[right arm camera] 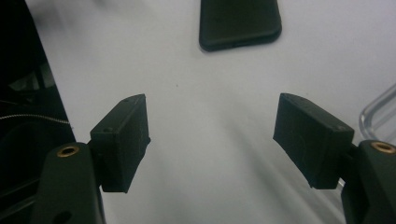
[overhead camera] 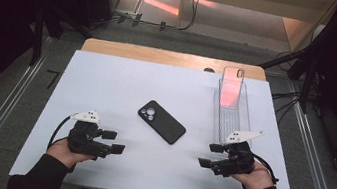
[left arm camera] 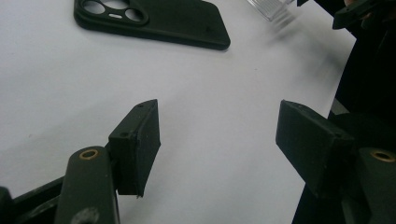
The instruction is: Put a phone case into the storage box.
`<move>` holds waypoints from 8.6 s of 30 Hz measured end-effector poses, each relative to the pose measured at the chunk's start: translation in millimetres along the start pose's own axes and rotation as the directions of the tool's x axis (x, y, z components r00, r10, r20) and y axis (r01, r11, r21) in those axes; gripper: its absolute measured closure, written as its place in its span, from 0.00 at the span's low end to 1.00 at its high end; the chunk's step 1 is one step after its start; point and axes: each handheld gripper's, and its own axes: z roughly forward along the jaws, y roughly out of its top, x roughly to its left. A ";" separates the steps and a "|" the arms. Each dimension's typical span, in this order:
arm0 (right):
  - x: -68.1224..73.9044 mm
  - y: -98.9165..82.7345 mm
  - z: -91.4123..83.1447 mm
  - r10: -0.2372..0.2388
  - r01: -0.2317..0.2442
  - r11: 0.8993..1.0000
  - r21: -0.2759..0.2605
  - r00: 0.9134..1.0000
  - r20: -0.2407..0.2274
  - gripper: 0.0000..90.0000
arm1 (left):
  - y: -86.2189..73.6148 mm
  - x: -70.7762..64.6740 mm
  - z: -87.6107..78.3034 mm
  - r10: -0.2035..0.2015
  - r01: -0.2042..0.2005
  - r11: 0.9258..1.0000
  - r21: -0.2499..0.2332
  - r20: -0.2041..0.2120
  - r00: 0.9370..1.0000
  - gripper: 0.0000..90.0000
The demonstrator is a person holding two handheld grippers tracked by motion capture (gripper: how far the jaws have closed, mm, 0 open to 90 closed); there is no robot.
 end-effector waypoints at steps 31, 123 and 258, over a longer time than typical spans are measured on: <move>9.3 30.1 9.0 0.065 -0.063 0.996 -0.056 0.997 0.036 0.25 | 0.9 2.5 -2.6 -0.018 0.018 1.000 -0.017 -0.013 1.000 0.34; -10.0 141.9 124.3 -0.049 0.048 0.999 0.020 0.996 0.068 0.05 | -0.4 5.3 -2.0 -0.018 0.018 1.000 -0.011 -0.008 1.000 0.34; 43.5 84.2 79.5 0.157 -0.143 0.980 -0.138 0.983 0.093 0.15 | 60.5 -6.0 4.8 -0.244 0.244 0.969 -0.038 -0.015 0.970 0.28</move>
